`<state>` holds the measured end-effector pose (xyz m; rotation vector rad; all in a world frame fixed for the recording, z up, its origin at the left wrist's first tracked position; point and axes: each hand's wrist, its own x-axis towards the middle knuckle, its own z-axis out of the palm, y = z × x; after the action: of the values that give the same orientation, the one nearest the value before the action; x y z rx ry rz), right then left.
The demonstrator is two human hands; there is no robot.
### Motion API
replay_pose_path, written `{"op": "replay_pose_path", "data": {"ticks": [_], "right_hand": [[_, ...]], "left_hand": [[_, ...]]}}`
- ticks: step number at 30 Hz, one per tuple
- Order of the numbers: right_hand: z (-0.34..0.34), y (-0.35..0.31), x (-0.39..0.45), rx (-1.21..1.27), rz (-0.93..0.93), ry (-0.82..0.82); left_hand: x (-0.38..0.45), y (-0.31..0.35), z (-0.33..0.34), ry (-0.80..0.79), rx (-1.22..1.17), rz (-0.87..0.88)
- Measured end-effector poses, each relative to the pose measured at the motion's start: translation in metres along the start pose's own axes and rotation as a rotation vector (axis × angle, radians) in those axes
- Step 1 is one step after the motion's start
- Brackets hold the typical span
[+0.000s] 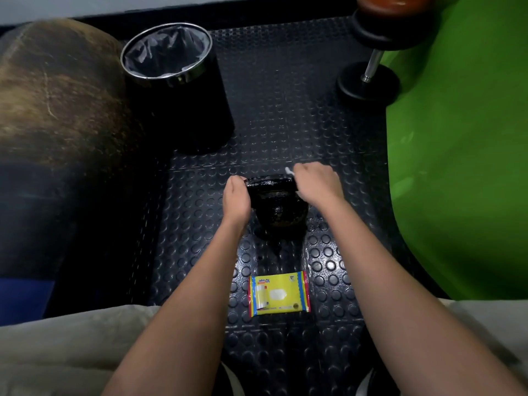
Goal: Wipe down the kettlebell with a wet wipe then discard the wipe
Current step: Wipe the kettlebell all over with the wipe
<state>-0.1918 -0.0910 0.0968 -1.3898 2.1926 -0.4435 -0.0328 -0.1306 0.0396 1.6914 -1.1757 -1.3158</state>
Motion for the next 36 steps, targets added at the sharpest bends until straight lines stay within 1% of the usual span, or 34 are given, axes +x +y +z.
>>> {"op": "replay_pose_path", "data": {"ticks": [3,5,10,15,17,19,23,25,31,36], "right_hand": [[-0.005,-0.027,-0.005,-0.276,-0.16,-0.045],[-0.002,-0.04,-0.008,-0.391,-0.222,-0.058],[0.005,-0.056,-0.012,-0.467,-0.309,-0.077],[0.019,-0.065,-0.016,-0.499,-0.381,-0.009],[0.027,-0.063,-0.017,-0.487,-0.388,0.056],[0.035,-0.054,-0.017,-0.44,-0.395,0.156],[0.051,-0.024,-0.019,-0.25,-0.443,0.371],[0.054,-0.009,-0.021,-0.159,-0.454,0.443],[0.056,0.024,-0.025,-0.025,-0.462,0.507],[0.061,0.039,-0.022,0.101,-0.351,0.578]], "left_hand": [[0.001,-0.001,0.002,0.018,-0.007,0.011],[0.002,-0.002,0.001,0.027,-0.015,0.001],[0.002,-0.001,0.002,0.041,-0.034,-0.01],[0.003,-0.001,0.002,0.033,-0.047,0.0],[0.002,-0.002,0.001,0.021,-0.027,0.016],[0.001,-0.002,0.0,0.008,-0.016,0.033],[0.001,0.0,0.001,-0.001,-0.014,0.024],[-0.001,0.0,0.003,-0.002,-0.02,0.036],[-0.001,-0.001,0.003,-0.008,-0.034,0.04],[-0.001,0.0,0.002,-0.012,-0.017,0.022]]}}
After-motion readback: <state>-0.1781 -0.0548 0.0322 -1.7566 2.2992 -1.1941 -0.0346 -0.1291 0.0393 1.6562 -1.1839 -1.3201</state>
